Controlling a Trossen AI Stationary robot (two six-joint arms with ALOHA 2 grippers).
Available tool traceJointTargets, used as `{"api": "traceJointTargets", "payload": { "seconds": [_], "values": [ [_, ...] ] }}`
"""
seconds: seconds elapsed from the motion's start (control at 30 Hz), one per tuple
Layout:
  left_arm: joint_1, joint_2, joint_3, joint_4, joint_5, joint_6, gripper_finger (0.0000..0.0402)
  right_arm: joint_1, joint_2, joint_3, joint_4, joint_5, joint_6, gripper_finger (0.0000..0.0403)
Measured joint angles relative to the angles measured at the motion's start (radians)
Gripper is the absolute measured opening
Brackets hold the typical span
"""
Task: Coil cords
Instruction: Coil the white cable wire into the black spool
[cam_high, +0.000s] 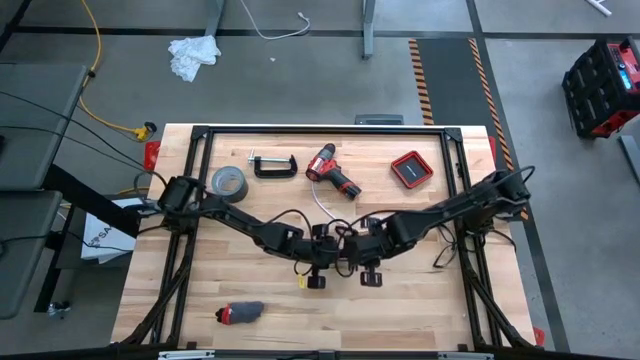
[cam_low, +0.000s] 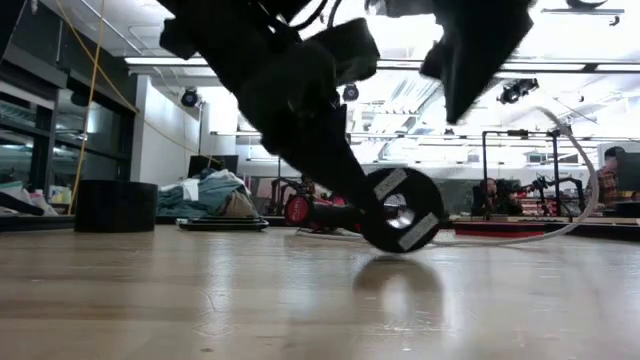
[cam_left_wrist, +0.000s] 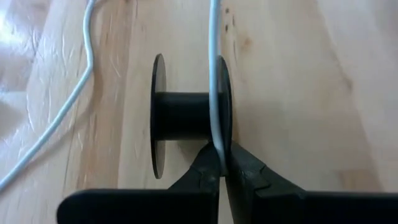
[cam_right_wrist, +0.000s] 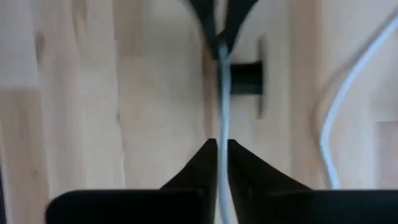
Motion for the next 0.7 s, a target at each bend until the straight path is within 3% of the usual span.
{"api": "traceJointTargets", "payload": {
  "seconds": [0.23, 0.37, 0.53, 0.7],
  "values": [
    [0.001, -0.127, 0.000, -0.161, 0.016, 0.012, 0.0001, -0.018, -0.065, 0.124, -0.188, 0.128, 0.060, 0.0107],
    [0.001, -0.252, -0.001, -0.258, 0.015, 0.034, 0.0001, -0.020, -0.138, 0.173, -0.255, 0.211, 0.068, 0.0126],
    [-0.001, -0.472, -0.001, -0.287, -0.001, 0.015, 0.0001, -0.019, -0.249, 0.155, -0.196, 0.274, 0.128, 0.0128],
    [-0.004, -0.718, -0.001, -0.242, -0.068, -0.085, 0.0000, -0.025, -0.346, 0.090, 0.038, 0.287, 0.128, 0.0128]
  ]
}}
